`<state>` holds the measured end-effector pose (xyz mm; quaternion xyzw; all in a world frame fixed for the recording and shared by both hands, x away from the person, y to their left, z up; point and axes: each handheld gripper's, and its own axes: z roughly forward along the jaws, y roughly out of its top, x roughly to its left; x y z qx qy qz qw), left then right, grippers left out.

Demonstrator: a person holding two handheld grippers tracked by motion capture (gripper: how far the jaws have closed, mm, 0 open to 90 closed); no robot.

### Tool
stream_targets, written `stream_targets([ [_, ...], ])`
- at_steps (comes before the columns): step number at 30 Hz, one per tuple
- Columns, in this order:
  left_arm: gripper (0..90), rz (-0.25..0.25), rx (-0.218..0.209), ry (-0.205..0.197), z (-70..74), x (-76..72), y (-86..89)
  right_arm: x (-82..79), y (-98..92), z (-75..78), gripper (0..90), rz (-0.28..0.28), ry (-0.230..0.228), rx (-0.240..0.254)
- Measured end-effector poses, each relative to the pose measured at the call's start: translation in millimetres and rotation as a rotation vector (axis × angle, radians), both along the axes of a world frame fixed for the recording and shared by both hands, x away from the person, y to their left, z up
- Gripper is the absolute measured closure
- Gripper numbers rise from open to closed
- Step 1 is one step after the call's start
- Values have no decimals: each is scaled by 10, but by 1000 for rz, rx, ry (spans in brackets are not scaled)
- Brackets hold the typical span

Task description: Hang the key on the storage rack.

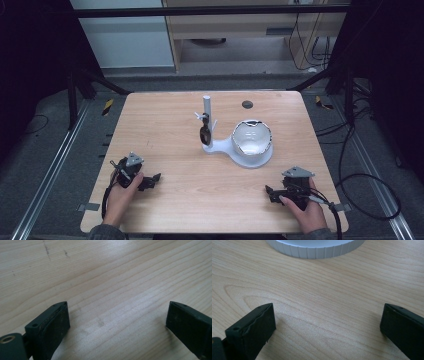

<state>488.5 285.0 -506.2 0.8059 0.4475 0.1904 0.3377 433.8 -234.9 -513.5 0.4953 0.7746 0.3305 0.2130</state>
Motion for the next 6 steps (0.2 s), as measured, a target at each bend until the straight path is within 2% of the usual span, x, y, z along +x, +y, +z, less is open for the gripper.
stream_targets([
  [2,43,-2,15,-9,-6,7,-4,0,0,0,4,0,0,0],
  [6,29,0,16,-15,-17,13,-9,-1,1,1,4,-1,1,-1],
])
